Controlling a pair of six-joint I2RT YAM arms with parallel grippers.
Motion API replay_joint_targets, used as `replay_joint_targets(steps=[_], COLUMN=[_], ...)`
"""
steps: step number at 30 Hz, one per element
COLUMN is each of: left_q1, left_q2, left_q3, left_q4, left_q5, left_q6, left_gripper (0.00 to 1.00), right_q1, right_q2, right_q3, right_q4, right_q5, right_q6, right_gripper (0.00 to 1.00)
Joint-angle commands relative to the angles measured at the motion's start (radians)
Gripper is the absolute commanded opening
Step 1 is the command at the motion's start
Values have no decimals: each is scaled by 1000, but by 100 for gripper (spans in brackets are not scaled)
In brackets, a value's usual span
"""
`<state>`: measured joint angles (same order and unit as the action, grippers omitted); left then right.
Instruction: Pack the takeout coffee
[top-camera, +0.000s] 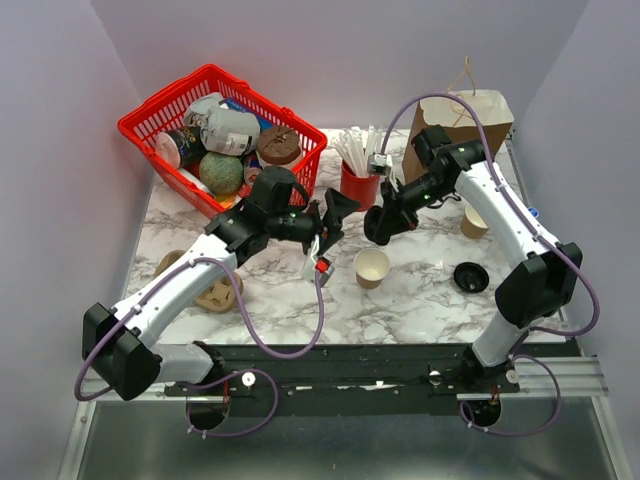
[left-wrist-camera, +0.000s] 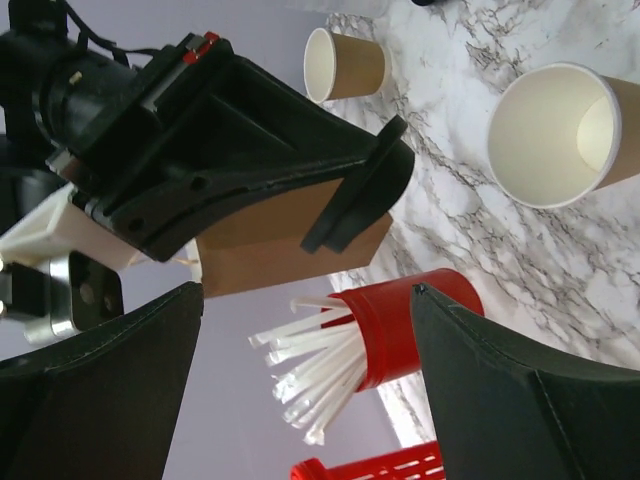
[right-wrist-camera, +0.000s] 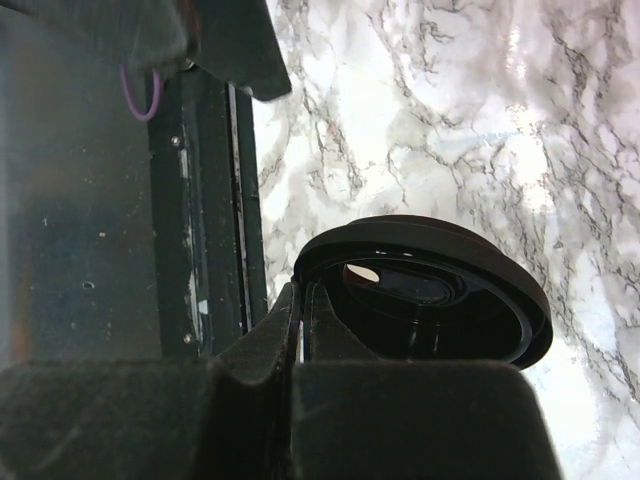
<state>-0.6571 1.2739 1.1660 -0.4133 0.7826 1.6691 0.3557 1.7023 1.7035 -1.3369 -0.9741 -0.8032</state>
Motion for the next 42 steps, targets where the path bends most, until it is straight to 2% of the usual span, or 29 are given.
replay_joint_targets(steps=[1,4,7,13,18,28,37,38,40,41,42], left_q1=[-30,-44,-52,-68,-78,-95,-113,-114,-116,-116,-116], left_q2=[39,76,107,146,173,199,211,212,211,212,211], left_q3=[47,93,118,141,153,150,158,159,159,158,156], left_q4=[-53,-126,-171,-203,-248,-226,-231,-232,-232,-231,-223], left_q5=[50,6,-31,-78,-111,-158,-189,-189,-190,-190,-192], left_q6=[182,253,288,333,366,408,437,434,414,402,382], left_gripper=[86,77,72,65,63,54,31,26,19,12,11], right_q1=[28,42,48,65,80,101,103,101,103,103,103], right_q2=[23,23,23,25,23,19,28,30,30,30,26], right_q3=[28,36,35,38,35,27,36,39,60,74,90], right_q4=[-188,-188,-188,-188,-188,-188,-188,-188,-188,-188,-188], right_q5=[-31,-25,-20,-5,6,29,37,47,66,78,109], right_q6=[9,16,21,32,36,39,53,55,64,65,70], right_gripper=[3,3,3,3,3,2,2,2,13,17,25])
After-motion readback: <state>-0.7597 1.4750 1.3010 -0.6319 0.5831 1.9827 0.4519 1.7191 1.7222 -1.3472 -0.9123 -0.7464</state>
